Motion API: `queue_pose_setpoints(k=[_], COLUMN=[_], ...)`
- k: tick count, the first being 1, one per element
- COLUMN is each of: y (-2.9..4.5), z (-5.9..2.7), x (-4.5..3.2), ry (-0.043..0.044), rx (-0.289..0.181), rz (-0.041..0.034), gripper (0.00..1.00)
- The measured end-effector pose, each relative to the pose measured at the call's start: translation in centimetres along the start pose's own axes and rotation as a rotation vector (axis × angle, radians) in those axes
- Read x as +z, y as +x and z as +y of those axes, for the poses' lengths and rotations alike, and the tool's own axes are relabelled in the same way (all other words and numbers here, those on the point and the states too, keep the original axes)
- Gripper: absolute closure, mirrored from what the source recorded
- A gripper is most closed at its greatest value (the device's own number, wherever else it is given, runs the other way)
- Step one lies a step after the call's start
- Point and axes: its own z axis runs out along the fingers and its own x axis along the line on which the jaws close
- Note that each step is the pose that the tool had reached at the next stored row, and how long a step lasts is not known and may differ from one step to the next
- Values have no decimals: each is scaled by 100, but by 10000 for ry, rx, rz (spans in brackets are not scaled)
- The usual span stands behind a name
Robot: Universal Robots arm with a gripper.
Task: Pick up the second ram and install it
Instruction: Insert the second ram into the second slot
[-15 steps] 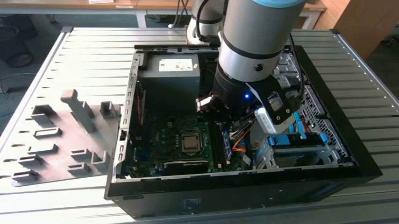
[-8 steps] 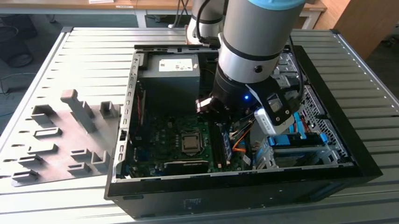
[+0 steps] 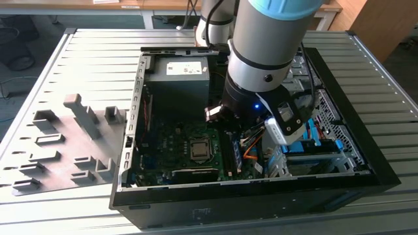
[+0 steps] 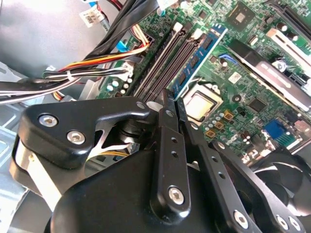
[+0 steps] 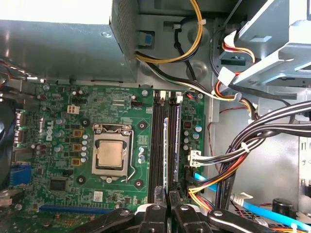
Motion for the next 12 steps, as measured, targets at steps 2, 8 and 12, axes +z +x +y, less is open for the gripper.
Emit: queue_pose_setpoints(k=[2,8,12], y=[0,-1,-2], z=[-1,-5,-7], x=[19,83,108], ry=[0,0,1], rx=[0,1,1], rz=[0,0,0], gripper=[86,86,86])
